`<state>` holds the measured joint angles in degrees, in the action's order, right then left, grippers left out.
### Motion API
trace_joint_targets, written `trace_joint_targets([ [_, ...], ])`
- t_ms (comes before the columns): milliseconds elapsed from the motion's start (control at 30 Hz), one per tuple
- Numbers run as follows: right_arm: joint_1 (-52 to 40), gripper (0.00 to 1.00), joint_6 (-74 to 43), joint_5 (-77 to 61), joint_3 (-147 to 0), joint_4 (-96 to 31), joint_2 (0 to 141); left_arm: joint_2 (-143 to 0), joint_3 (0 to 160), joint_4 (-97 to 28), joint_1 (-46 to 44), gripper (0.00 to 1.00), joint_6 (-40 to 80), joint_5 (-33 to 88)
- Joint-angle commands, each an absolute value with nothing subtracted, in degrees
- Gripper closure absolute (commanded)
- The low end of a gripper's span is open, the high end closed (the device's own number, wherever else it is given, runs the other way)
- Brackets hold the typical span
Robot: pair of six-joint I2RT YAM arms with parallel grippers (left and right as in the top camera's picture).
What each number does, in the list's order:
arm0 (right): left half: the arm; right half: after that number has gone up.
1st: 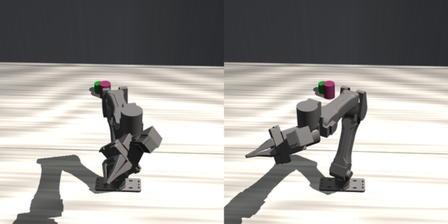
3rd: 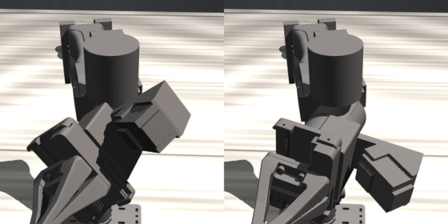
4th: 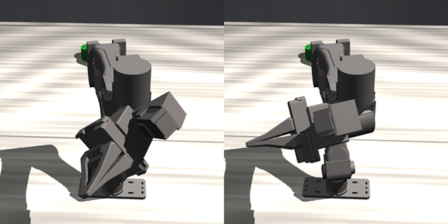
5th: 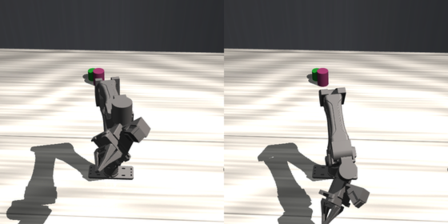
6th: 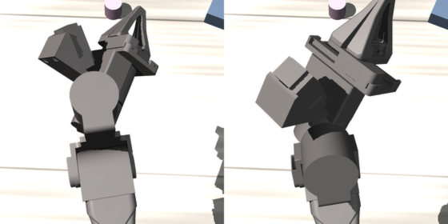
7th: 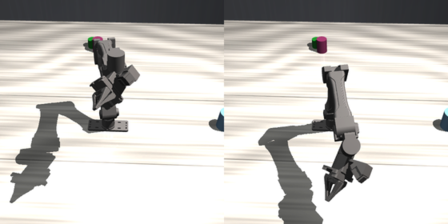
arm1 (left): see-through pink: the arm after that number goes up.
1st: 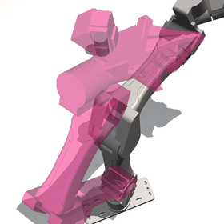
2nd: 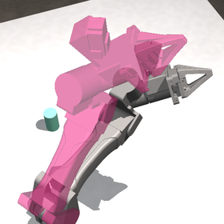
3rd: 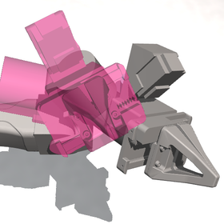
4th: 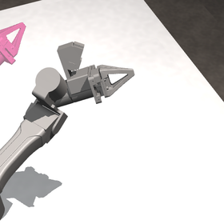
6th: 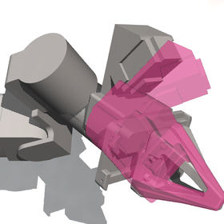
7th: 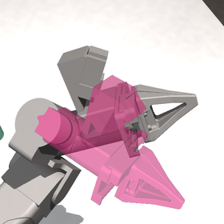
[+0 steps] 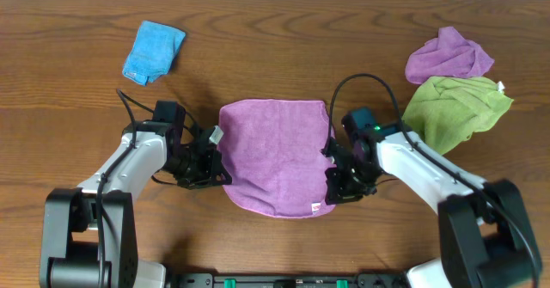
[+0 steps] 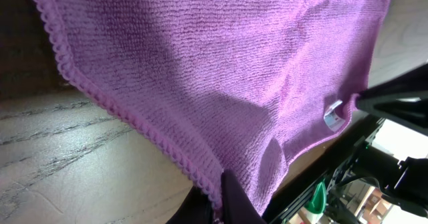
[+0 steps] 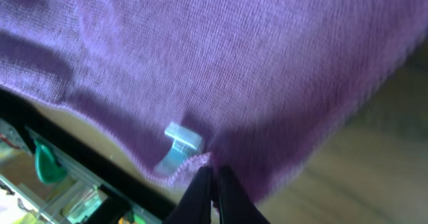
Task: Fold the cloth
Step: 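Hold the left corner and adjust the right gripper along the cloth's right edge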
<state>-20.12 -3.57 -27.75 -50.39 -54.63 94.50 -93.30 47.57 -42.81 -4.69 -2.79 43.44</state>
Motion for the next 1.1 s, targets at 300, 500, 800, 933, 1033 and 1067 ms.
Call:
trace_joint_targets([
  [300, -20.3, 0.73, -6.3, -18.3, -50.1, -62.3, 86.5, -92.6, 47.4, -42.6, -4.5, 0.94, -1.3, 43.0],
  [500, -20.3, 0.56, -17.1, -17.6, -50.1, -63.9, 80.4, -92.6, 47.4, -42.6, -4.5, 0.94, -1.3, 43.1],
  [800, -20.3, 0.44, -36.8, -23.8, -49.7, -63.9, 79.7, -92.6, 47.4, -42.6, -4.5, 0.94, -1.3, 43.1],
  [933, -20.2, 0.43, -40.8, -23.8, -46.8, -61.2, 79.7, -92.6, 47.4, -42.6, -4.5, 0.94, -1.3, 43.1],
  [1033, -20.2, 0.44, -45.0, -25.7, -41.8, -56.6, 79.7, -92.6, 47.4, -42.6, -4.5, 0.94, -1.3, 43.1],
  [1067, -20.2, 0.44, -46.2, -27.2, -40.2, -54.4, 79.7, -92.6, 47.4, -42.6, -4.5, 0.94, -1.3, 43.1],
])
